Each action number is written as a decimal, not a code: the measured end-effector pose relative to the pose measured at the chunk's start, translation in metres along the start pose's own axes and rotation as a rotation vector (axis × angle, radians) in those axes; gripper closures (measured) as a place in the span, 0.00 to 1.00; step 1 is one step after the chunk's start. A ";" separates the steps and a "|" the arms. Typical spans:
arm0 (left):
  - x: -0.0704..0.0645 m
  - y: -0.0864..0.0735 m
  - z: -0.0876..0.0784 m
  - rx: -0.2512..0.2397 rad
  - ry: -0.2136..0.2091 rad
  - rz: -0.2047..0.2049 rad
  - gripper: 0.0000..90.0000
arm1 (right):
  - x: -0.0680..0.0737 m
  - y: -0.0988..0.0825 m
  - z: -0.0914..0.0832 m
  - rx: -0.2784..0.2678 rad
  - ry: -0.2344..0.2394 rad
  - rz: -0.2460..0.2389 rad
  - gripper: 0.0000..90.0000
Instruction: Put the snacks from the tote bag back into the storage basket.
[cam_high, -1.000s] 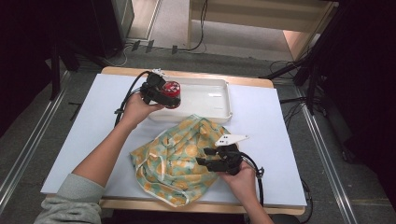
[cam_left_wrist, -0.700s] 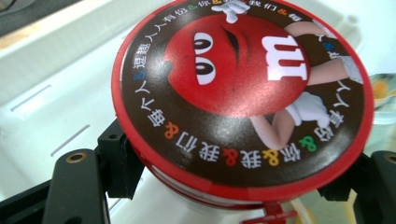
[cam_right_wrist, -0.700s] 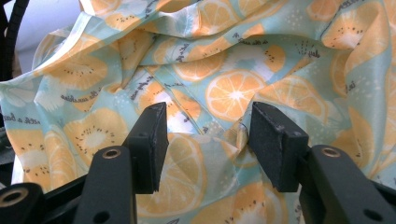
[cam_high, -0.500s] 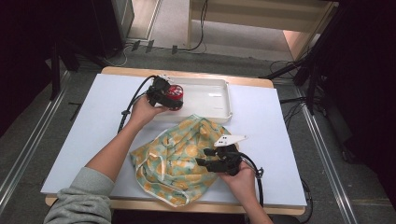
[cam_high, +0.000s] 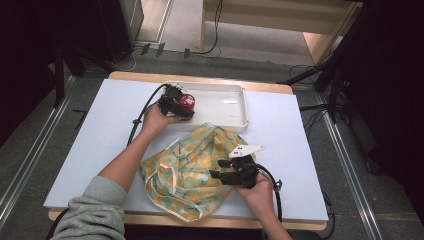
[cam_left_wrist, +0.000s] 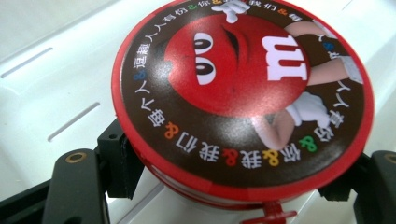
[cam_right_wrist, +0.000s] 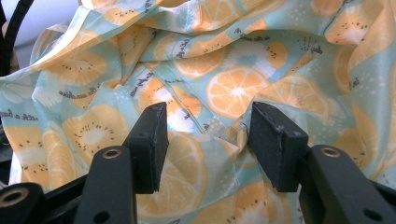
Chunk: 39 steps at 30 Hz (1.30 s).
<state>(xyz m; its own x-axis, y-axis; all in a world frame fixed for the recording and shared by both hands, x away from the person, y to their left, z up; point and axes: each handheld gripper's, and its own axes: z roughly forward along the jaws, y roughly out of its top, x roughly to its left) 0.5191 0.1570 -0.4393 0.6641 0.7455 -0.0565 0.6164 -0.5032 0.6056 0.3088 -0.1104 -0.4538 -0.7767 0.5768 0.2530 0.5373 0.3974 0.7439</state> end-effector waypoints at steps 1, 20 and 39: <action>0.000 0.000 0.000 0.000 0.000 0.000 0.29 | 0.000 0.000 0.000 0.000 0.000 0.000 0.54; -0.001 -0.007 -0.001 0.002 -0.046 -0.003 0.19 | 0.001 -0.001 0.001 0.010 0.002 0.002 0.54; -0.004 -0.009 -0.037 0.000 -0.069 0.012 0.22 | 0.000 -0.001 0.001 0.011 0.002 0.005 0.54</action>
<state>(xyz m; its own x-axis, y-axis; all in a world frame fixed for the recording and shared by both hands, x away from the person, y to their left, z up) 0.4957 0.1750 -0.4153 0.6990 0.7075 -0.1035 0.6080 -0.5118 0.6069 0.3081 -0.1099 -0.4553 -0.7748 0.5772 0.2578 0.5446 0.4022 0.7360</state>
